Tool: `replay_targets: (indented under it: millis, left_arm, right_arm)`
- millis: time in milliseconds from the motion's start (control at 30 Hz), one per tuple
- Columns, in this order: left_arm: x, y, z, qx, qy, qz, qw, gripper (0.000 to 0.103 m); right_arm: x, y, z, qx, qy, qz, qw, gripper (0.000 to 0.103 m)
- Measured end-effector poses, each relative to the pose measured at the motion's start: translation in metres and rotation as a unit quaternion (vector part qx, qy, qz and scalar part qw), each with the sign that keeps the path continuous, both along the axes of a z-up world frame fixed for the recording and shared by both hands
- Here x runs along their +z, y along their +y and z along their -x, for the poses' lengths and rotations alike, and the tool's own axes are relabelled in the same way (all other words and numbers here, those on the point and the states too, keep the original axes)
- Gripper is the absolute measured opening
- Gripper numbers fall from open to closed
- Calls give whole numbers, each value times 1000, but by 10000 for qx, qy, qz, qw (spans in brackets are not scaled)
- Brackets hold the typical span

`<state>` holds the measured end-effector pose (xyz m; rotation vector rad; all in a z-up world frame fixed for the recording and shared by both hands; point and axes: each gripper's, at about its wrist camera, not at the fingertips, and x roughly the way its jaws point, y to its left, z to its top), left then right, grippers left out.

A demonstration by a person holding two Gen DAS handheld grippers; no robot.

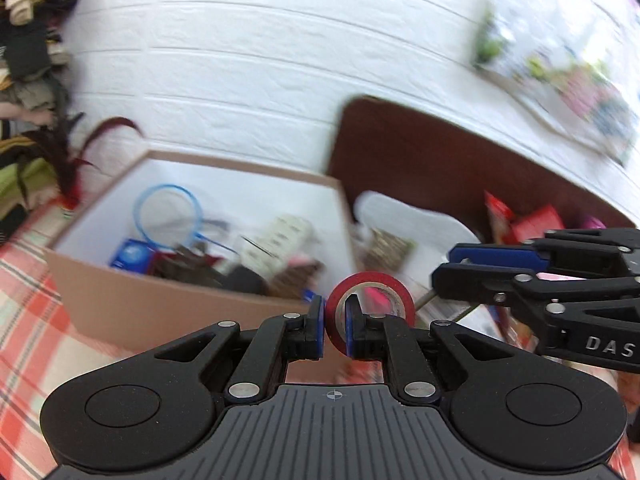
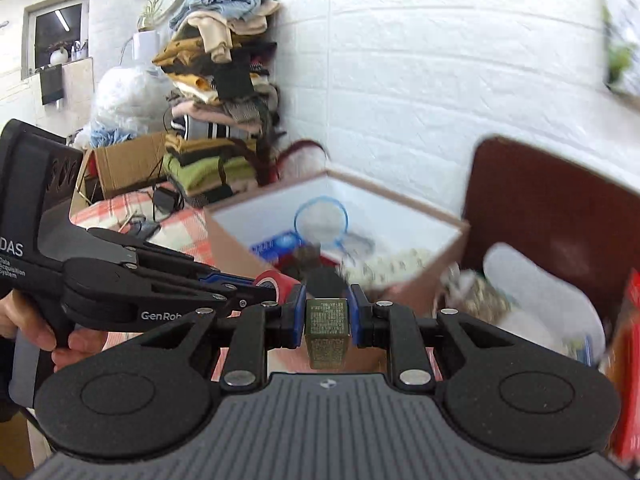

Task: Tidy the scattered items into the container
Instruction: 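Carry the tape with the left gripper while the right gripper carries the green box to the box, then open both grippers to drop the tape and green box into the box, then move both tools back to the table toward the white medicine box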

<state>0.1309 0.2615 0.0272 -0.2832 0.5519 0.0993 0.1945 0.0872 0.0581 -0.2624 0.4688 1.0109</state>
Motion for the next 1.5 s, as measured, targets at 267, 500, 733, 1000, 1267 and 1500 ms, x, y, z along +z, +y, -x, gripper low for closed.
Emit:
replay_targets:
  millis: [267, 500, 733, 1000, 1267, 1500]
  left_arm:
    - [5, 51, -48, 332, 221, 77, 9992, 31]
    - [-21, 63, -50, 782, 339, 6, 9964, 92]
    - [-29, 45, -43, 457, 285, -61, 9985, 92]
    - [-20, -8, -40, -134, 250, -80, 9996, 92]
    - [-41, -90, -55, -1063, 562, -44, 9927, 92]
    - [-91, -144, -91, -1284, 1168, 3, 9848, 90]
  right_arm:
    - [6, 62, -40, -152, -139, 92, 9997, 26]
    - [-22, 48, -69, -759, 127, -74, 9970, 76]
    - [-37, -13, -79, -1088, 719, -122, 9914, 81]
    - [-48, -89, -74, -1473, 877, -165, 9851, 86]
    - [-100, -145, -59, -1567, 1246, -61, 9797, 86]
    - [-144, -163, -48, -1446, 1783, -259, 9729, 86]
